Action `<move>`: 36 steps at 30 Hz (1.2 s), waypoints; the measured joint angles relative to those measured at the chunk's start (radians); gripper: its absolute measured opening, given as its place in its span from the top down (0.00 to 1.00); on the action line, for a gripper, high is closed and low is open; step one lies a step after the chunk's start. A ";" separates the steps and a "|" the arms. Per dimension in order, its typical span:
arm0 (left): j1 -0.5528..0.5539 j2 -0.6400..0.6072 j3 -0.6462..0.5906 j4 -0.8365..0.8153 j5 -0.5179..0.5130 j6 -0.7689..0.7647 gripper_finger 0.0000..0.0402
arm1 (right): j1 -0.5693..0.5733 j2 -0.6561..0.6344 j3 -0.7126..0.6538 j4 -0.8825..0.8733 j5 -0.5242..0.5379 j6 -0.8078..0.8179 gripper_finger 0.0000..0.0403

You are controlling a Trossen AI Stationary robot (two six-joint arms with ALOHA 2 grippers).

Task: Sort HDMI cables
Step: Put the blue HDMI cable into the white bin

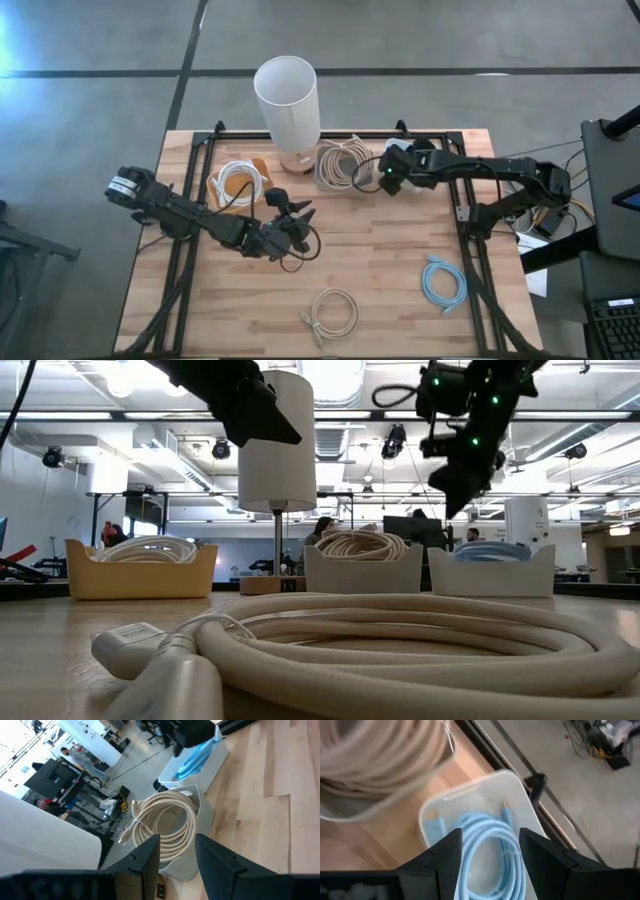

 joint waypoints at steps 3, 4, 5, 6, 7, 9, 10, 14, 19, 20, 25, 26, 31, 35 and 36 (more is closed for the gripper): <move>0.000 0.000 0.000 -0.011 0.003 -0.002 0.66 | 0.006 0.000 0.040 -0.013 -0.004 -0.021 0.53; 0.000 0.000 0.000 -0.018 0.003 -0.008 0.66 | 0.007 0.000 0.052 -0.021 -0.006 -0.022 0.54; 0.000 0.000 0.000 -0.025 0.003 -0.014 0.66 | 0.011 -0.001 0.065 -0.038 -0.012 -0.019 0.54; 0.000 0.000 0.000 -0.034 0.003 -0.022 0.66 | 0.016 -0.002 0.077 -0.062 -0.031 -0.009 0.55; 0.000 0.000 0.000 -0.046 0.003 -0.030 0.66 | 0.021 -0.002 0.093 -0.087 -0.062 0.005 0.55; 0.000 0.000 0.000 -0.067 0.003 -0.044 0.66 | 0.037 -0.002 0.125 -0.147 -0.157 0.034 0.56; 0.000 0.000 0.000 -0.074 0.003 -0.050 0.66 | 0.048 -0.002 0.140 -0.181 -0.222 0.043 0.57; 0.000 0.000 0.000 -0.079 0.003 -0.073 0.66 | 0.123 -0.002 0.181 -0.280 -0.416 0.112 0.59; 0.000 0.000 0.000 -0.079 0.009 -0.076 0.66 | 0.256 -0.002 0.195 -0.363 -0.430 0.274 0.58; -0.001 0.000 0.000 -0.079 0.018 -0.076 0.66 | 0.284 -0.002 0.195 -0.373 -0.429 0.305 0.58; -0.002 -0.019 0.000 -0.087 0.159 -0.084 0.66 | 0.405 -0.002 0.171 -0.377 -0.443 0.455 0.56; -0.002 -0.029 0.000 -0.088 0.197 -0.095 0.66 | 0.427 -0.002 0.164 -0.376 -0.459 0.490 0.56; -0.004 -0.069 0.000 -0.116 0.258 -0.123 0.66 | 0.541 -0.001 0.111 -0.376 -0.539 0.683 0.57; -0.003 -0.090 0.000 -0.130 0.254 -0.124 0.66 | 0.645 -0.001 0.062 -0.374 -0.602 0.923 0.56; -0.003 -0.093 0.000 -0.134 0.254 -0.123 0.66 | 0.674 -0.001 0.049 -0.374 -0.628 0.993 0.56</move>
